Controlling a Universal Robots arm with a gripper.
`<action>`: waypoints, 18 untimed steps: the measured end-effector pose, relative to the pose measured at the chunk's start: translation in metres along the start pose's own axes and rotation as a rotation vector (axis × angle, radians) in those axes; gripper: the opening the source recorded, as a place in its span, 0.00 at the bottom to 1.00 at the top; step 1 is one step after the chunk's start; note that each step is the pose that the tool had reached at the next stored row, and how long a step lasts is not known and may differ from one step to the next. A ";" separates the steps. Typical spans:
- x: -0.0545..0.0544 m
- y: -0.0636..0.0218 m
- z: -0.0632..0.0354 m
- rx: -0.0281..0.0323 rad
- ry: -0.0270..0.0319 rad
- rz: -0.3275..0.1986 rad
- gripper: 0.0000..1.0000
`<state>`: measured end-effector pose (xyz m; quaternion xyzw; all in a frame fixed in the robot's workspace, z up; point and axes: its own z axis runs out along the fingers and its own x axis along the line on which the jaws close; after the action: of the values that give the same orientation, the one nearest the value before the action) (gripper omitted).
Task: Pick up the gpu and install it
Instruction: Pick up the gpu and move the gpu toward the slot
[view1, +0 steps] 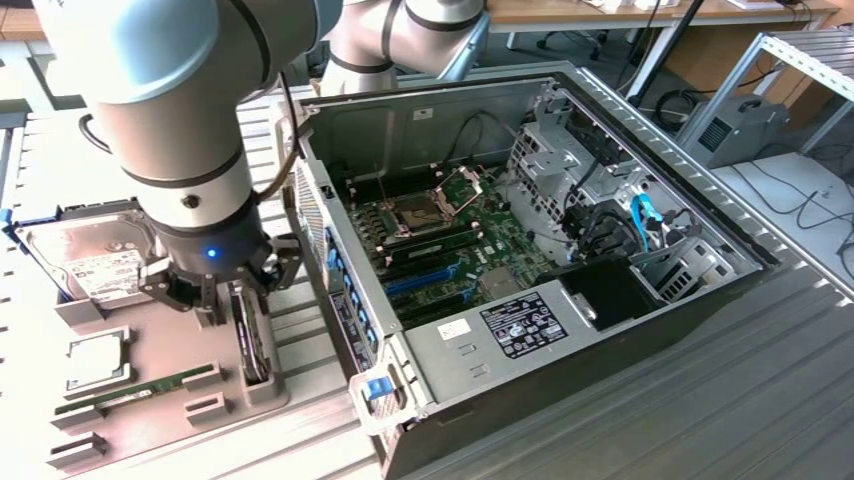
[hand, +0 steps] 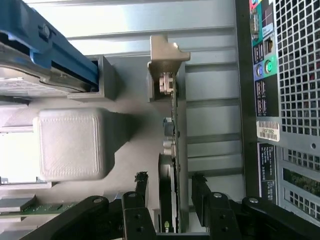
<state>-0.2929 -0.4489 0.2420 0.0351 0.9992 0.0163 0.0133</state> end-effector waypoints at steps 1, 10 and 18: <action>0.000 0.0026 0.0004 0.0000 0.0000 0.000 0.48; 0.001 0.0093 0.0013 0.0000 0.0000 0.000 0.48; 0.001 0.0092 0.0012 0.0002 0.0002 0.000 0.34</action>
<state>-0.2928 -0.4396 0.2411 0.0349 0.9992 0.0162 0.0131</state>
